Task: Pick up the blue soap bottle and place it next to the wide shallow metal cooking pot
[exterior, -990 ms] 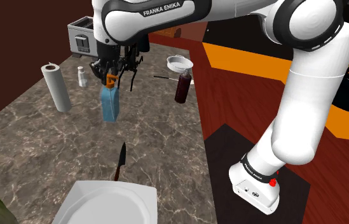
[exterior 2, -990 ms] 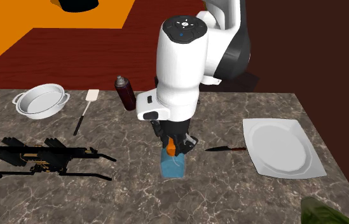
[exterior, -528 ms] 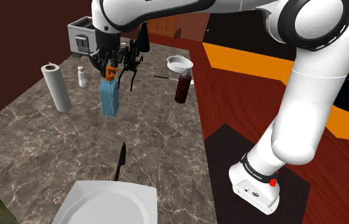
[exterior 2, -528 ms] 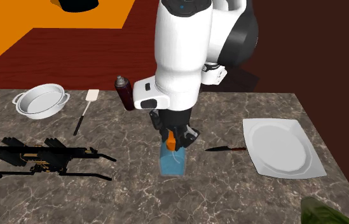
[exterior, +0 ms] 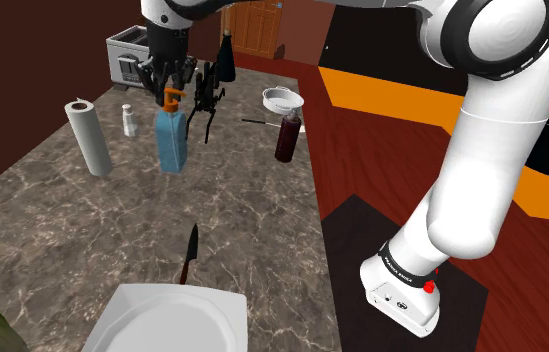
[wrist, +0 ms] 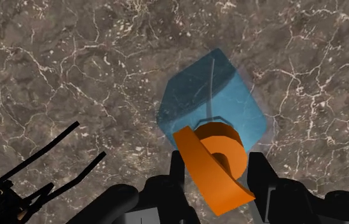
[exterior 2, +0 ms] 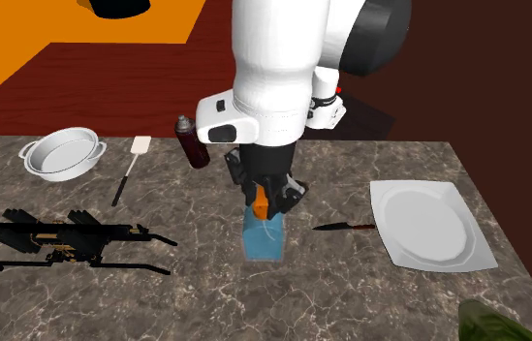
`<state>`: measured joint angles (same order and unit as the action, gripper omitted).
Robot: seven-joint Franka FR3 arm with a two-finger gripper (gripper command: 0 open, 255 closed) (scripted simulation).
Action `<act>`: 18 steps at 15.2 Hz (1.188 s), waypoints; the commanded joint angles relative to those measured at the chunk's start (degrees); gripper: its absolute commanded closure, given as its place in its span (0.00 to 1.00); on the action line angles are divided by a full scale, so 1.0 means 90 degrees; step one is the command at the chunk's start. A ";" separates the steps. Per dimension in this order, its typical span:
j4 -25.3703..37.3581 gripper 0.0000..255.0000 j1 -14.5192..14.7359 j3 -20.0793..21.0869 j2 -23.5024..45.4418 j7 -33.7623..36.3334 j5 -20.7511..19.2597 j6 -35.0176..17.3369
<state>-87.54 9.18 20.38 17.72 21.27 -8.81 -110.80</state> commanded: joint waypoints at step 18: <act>-0.0762 1.00 -0.1138 -0.0479 -0.1083 -0.1720 0.0661 0.0186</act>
<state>-93.33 -0.15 16.58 8.67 7.34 -3.33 -108.63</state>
